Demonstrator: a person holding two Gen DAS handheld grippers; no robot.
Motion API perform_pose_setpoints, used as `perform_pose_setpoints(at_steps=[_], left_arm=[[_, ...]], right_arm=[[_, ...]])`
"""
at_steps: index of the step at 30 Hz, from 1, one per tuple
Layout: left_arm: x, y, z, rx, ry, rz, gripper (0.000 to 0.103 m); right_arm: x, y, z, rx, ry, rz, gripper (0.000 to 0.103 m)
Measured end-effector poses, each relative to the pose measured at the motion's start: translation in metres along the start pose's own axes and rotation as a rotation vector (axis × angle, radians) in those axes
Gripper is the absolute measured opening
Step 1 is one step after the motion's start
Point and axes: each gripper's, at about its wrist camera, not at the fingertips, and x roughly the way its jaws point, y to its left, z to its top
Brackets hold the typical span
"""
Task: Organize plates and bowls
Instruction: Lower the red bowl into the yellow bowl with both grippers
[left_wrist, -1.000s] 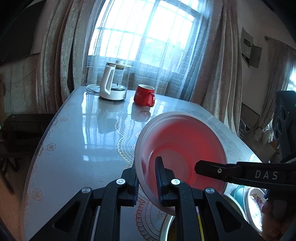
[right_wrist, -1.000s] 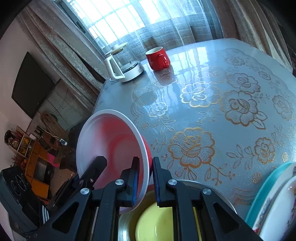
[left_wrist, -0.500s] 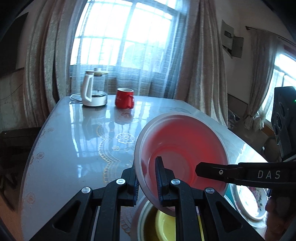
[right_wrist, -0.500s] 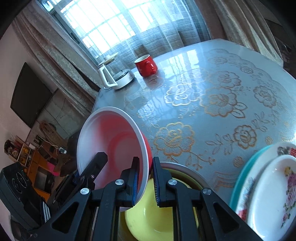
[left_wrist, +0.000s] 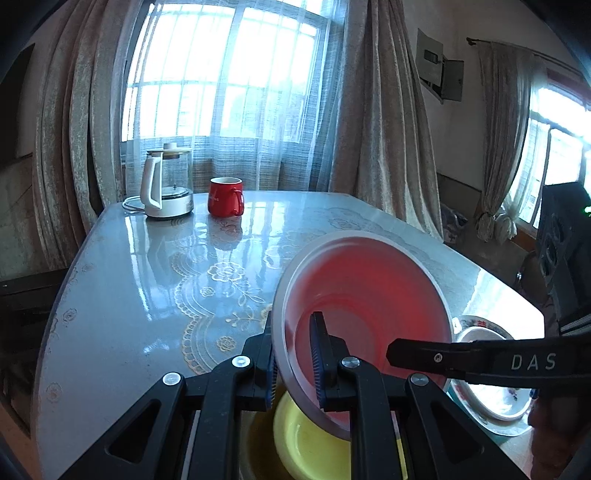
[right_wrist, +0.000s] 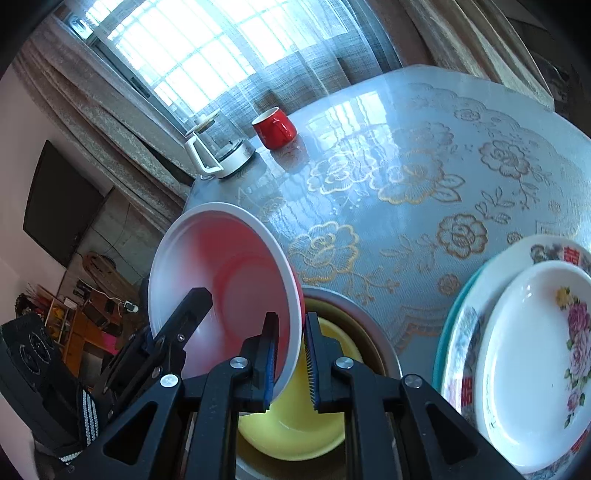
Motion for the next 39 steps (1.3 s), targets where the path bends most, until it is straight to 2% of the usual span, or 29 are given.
perform_pose_setpoints(at_steps=[6,9,17,24,28,39], left_arm=[[0.001,-0.004,-0.009,-0.005,0.055,0.0,0.016],[-0.005,-0.006,-0.014,-0.013,0.071,0.02,0.016],[-0.001,-0.012,-0.029,-0.043,0.185,0.081,0.016],[0.004,-0.018,-0.039,-0.034,0.235,0.136,0.016],[0.005,-0.015,-0.038,-0.027,0.239,0.165,0.016],[0.008,-0.015,-0.035,-0.011,0.243,0.186,0.016]], right_arm=[[-0.005,-0.009,-0.009,0.024,0.016,0.014,0.014],[-0.003,-0.011,-0.013,0.026,0.032,0.02,0.014],[-0.004,-0.015,-0.026,0.033,0.075,0.023,0.016],[-0.006,-0.021,-0.032,0.036,0.098,0.011,0.016],[-0.009,-0.027,-0.038,0.046,0.107,0.006,0.018],[-0.008,-0.026,-0.036,0.037,0.112,0.009,0.019]])
